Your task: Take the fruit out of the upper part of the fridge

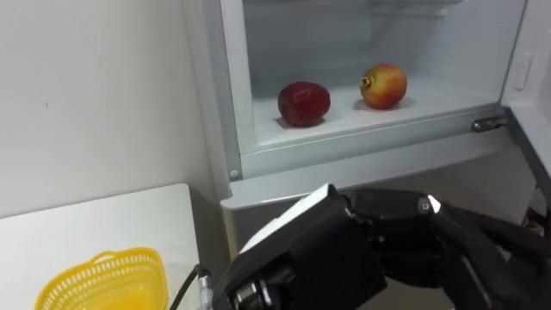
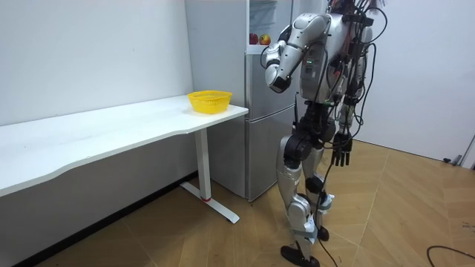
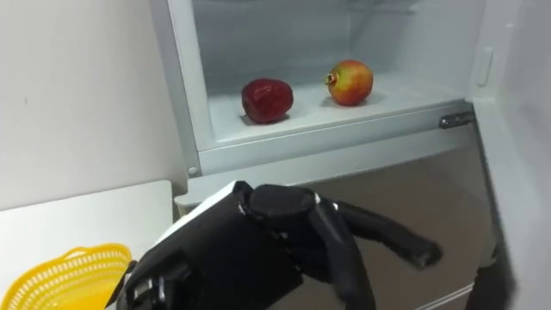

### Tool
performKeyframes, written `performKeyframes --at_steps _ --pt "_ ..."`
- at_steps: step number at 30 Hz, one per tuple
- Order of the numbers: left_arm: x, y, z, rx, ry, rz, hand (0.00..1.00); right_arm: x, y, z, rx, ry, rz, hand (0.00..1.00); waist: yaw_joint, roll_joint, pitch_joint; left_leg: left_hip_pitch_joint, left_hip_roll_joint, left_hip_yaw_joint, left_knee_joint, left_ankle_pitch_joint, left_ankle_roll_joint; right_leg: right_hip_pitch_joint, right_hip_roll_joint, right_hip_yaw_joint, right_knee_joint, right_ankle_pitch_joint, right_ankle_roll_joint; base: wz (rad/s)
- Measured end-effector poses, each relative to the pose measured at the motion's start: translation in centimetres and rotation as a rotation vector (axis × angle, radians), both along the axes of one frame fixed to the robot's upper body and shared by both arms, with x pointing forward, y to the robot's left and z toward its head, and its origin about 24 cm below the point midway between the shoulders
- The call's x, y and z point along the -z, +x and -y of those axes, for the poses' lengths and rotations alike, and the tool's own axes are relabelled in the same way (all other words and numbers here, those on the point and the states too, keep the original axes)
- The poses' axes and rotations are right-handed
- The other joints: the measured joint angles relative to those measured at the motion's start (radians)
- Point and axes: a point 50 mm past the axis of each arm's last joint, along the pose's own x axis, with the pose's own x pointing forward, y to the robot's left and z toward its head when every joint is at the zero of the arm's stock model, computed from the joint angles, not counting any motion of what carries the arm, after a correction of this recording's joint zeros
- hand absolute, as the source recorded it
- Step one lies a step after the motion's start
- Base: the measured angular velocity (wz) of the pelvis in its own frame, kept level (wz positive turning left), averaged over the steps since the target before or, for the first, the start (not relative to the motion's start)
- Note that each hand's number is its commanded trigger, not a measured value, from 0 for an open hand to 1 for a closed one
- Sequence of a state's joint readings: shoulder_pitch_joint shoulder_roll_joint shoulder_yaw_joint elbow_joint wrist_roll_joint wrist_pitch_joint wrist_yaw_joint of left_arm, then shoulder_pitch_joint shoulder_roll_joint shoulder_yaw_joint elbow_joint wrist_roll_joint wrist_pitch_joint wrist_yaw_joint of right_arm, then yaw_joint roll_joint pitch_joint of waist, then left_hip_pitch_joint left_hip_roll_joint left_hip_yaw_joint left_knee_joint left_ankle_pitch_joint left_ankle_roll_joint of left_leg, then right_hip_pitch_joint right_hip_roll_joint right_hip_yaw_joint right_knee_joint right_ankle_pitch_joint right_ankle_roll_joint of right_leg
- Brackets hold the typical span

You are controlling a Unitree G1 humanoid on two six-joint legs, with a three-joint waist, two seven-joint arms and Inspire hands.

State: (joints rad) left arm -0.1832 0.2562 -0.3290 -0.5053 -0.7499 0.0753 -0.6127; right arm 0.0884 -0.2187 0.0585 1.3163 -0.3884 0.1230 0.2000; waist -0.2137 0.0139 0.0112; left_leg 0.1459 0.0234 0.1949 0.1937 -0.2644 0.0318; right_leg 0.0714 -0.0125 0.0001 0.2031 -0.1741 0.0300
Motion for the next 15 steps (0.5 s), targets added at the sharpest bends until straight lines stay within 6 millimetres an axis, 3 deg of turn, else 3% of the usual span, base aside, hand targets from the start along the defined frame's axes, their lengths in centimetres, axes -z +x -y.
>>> performKeyframes --at_steps 5,15 --pt "0.0 -0.01 0.01 0.003 0.001 0.002 0.0 0.01 0.01 -0.04 0.016 0.002 0.004 0.0 0.0 -0.006 -0.0006 0.0 0.0 0.008 0.002 0.0 0.0 -0.001 0.0 0.006 -0.001 0.0 0.0 -0.04" --pt "-0.27 0.06 0.15 0.013 0.0 0.017 0.0 0.02 -0.18 -0.04 0.025 0.005 0.002 0.0 -0.001 0.005 -0.005 0.007 0.002 0.022 -0.006 -0.002 -0.003 -0.004 0.011 0.021 0.0 0.003 -0.005 -0.03"
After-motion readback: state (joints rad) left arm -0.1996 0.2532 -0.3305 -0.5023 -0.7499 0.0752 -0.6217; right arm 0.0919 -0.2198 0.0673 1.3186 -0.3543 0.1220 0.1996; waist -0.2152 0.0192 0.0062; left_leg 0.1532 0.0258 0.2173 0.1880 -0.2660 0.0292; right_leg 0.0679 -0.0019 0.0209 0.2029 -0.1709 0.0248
